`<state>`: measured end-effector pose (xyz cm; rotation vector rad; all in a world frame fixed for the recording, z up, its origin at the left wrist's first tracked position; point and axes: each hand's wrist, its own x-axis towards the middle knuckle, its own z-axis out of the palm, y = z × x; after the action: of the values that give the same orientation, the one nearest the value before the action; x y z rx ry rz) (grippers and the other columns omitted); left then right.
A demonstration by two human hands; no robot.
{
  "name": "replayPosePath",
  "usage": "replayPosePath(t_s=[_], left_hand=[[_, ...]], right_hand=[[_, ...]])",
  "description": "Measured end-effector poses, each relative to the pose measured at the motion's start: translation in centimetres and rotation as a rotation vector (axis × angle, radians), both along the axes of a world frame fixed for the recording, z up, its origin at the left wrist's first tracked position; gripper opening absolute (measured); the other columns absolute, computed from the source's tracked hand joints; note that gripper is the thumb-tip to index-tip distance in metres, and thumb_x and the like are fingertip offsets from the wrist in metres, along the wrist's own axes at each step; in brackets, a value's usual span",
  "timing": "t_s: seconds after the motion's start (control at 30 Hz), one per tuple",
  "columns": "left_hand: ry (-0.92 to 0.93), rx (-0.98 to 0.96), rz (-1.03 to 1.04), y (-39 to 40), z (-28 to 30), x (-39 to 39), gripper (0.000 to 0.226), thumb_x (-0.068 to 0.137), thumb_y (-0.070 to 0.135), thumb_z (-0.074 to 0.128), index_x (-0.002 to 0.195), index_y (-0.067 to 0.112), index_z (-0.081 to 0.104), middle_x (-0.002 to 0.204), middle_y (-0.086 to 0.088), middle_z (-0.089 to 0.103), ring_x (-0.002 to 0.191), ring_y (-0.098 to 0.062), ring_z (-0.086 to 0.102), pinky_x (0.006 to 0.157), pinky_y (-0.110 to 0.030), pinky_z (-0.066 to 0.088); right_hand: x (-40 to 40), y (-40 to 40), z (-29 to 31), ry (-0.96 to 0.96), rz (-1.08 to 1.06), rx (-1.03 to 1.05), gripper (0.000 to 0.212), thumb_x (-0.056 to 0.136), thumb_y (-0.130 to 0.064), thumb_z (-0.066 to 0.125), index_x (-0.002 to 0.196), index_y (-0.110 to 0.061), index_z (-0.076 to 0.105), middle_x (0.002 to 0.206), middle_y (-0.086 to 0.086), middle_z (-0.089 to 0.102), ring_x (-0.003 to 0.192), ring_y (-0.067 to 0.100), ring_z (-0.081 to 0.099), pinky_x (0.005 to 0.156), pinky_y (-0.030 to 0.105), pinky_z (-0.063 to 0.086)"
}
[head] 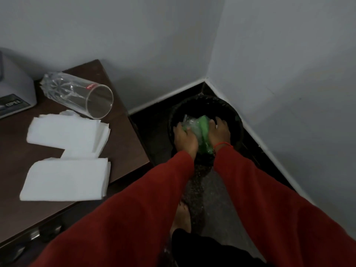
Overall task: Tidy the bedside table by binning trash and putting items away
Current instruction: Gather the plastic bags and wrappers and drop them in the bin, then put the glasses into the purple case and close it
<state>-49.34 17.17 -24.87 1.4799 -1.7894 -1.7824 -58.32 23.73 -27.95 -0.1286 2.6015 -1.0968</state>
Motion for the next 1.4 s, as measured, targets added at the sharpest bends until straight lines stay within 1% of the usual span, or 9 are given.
replayPosePath(t_s=[0.17, 0.33, 0.47, 0.57, 0.73, 0.8, 0.93, 1.2, 1.4], left_hand=[[0.061, -0.010, -0.003, 0.8, 1.4, 1.1, 0.037, 0.100, 0.011, 0.049, 0.132, 0.018, 0.063, 0.140, -0.009, 0.060, 0.128, -0.026, 0.057, 0.111, -0.038, 0.045], [0.099, -0.021, -0.081, 1.5, 5.2, 2.2, 0.043, 0.091, -0.003, 0.044, 0.122, 0.015, 0.068, 0.140, -0.012, 0.056, 0.129, -0.028, 0.055, 0.112, -0.035, 0.043], [0.200, -0.051, -0.081, 1.0, 8.9, 3.9, 0.041, 0.089, 0.008, 0.045, 0.120, 0.021, 0.069, 0.135, -0.011, 0.063, 0.124, -0.028, 0.061, 0.109, -0.047, 0.048], [0.288, -0.114, -0.072, 0.5, 13.3, 6.1, 0.034, 0.101, 0.006, 0.045, 0.123, 0.016, 0.069, 0.130, -0.009, 0.068, 0.119, -0.024, 0.063, 0.103, -0.034, 0.049], [0.417, -0.119, 0.076, -1.4, 19.4, 11.2, 0.026, 0.100, 0.026, 0.044, 0.105, 0.031, 0.068, 0.122, -0.005, 0.072, 0.115, -0.021, 0.067, 0.106, -0.043, 0.052], [0.479, -0.078, 0.113, -2.2, 21.8, 14.1, 0.026, 0.106, 0.015, 0.042, 0.106, 0.023, 0.067, 0.118, -0.007, 0.072, 0.107, -0.016, 0.069, 0.103, -0.036, 0.055], [0.598, -0.014, 0.161, -3.6, 26.0, 21.0, 0.020, 0.106, 0.007, 0.049, 0.113, 0.002, 0.067, 0.106, -0.017, 0.074, 0.095, -0.021, 0.074, 0.089, -0.026, 0.058], [0.715, 0.055, 0.541, -7.2, 29.7, 36.0, 0.012, 0.096, 0.015, 0.070, 0.098, 0.006, 0.063, 0.091, -0.009, 0.078, 0.080, -0.022, 0.076, 0.064, -0.035, 0.064], [0.731, 0.060, 0.834, -9.9, 27.5, 45.4, 0.022, 0.109, 0.025, 0.045, 0.099, 0.017, 0.063, 0.109, -0.010, 0.071, 0.094, -0.024, 0.070, 0.085, -0.036, 0.055]], right_hand=[[0.4, 1.1, 1.6, 0.276, -0.008, 0.155, 0.028, 0.095, -0.020, 0.047, 0.114, -0.014, 0.067, 0.136, 0.013, 0.052, 0.126, 0.038, 0.041, 0.103, 0.043, 0.037], [2.3, 1.0, 3.3, 0.185, 0.056, 0.239, 0.041, 0.089, -0.014, 0.049, 0.129, -0.016, 0.058, 0.150, 0.015, 0.038, 0.140, 0.041, 0.026, 0.114, 0.049, 0.026], [3.9, 0.1, 7.8, 0.319, 0.014, 0.061, 0.036, 0.084, 0.007, 0.047, 0.112, -0.006, 0.066, 0.128, 0.024, 0.050, 0.121, 0.042, 0.043, 0.101, 0.038, 0.032], [5.6, -1.1, 12.1, 0.400, -0.010, -0.129, 0.041, 0.074, 0.020, 0.042, 0.096, -0.004, 0.068, 0.110, 0.025, 0.051, 0.099, 0.037, 0.054, 0.087, 0.031, 0.040], [10.1, -2.9, 19.1, 0.457, 0.121, -0.304, 0.029, 0.076, 0.021, 0.052, 0.090, 0.001, 0.068, 0.099, 0.025, 0.056, 0.077, 0.016, 0.051, 0.070, -0.006, 0.035], [12.3, -3.5, 21.7, 0.469, 0.189, -0.370, 0.028, 0.078, 0.019, 0.051, 0.092, 0.001, 0.068, 0.100, 0.023, 0.057, 0.079, 0.021, 0.056, 0.080, 0.003, 0.044], [17.5, -4.6, 25.8, 0.489, 0.299, -0.477, 0.024, 0.081, -0.004, 0.051, 0.096, -0.005, 0.070, 0.098, 0.014, 0.063, 0.084, 0.032, 0.065, 0.083, 0.046, 0.055], [28.7, -8.5, 31.6, 0.422, 0.553, -0.578, 0.007, 0.084, -0.006, 0.067, 0.085, -0.012, 0.067, 0.081, 0.001, 0.069, 0.074, 0.013, 0.062, 0.073, 0.024, 0.050], [35.4, -11.9, 31.2, 0.479, 0.811, -0.534, 0.012, 0.082, -0.012, 0.070, 0.078, -0.017, 0.060, 0.075, 0.001, 0.062, 0.069, 0.012, 0.056, 0.066, 0.015, 0.042]])
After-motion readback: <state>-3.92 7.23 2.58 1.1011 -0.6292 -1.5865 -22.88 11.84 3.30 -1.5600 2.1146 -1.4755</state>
